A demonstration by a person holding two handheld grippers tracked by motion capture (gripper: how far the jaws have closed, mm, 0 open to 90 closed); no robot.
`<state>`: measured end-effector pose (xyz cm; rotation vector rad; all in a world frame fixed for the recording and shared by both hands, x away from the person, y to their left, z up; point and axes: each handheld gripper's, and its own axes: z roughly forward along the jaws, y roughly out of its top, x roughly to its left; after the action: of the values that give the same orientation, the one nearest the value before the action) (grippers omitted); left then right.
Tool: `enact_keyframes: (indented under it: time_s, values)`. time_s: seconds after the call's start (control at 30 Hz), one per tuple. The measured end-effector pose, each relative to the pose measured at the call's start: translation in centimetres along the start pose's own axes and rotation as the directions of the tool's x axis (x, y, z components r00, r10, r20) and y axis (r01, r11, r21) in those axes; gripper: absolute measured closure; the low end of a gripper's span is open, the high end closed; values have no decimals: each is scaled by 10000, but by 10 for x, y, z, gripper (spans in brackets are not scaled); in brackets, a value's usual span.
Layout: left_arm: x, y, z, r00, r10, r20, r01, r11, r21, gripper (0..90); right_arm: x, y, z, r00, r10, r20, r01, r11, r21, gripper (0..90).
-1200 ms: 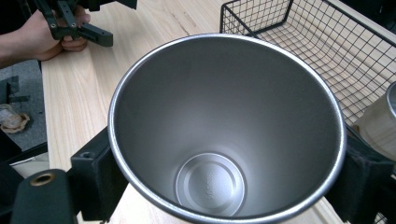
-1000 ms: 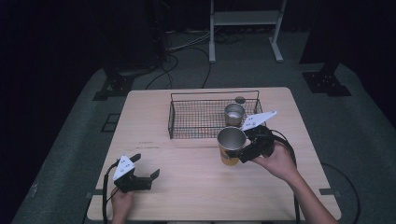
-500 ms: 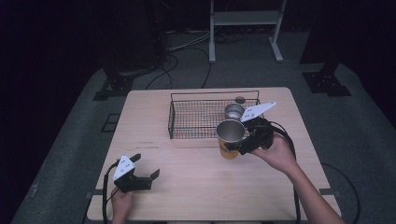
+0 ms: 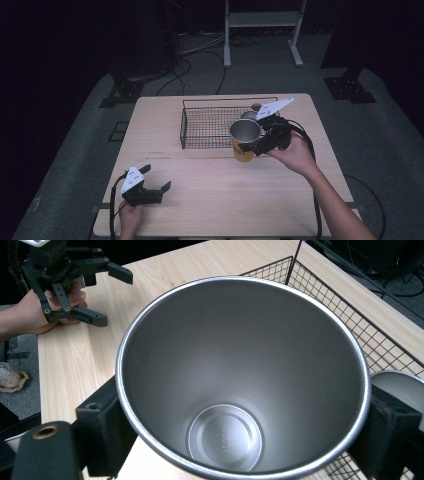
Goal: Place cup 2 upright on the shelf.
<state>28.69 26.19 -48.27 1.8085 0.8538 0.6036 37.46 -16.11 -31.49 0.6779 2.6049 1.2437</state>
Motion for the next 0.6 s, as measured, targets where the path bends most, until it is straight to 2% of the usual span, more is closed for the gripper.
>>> enact_keyframes:
  time_s: [0.6]
  values:
    - [0, 0, 0, 10000, 2, 2, -2, 10000, -25, 0, -19, 23, 5, 9999, 88, 101, -89, 10000, 44, 132]
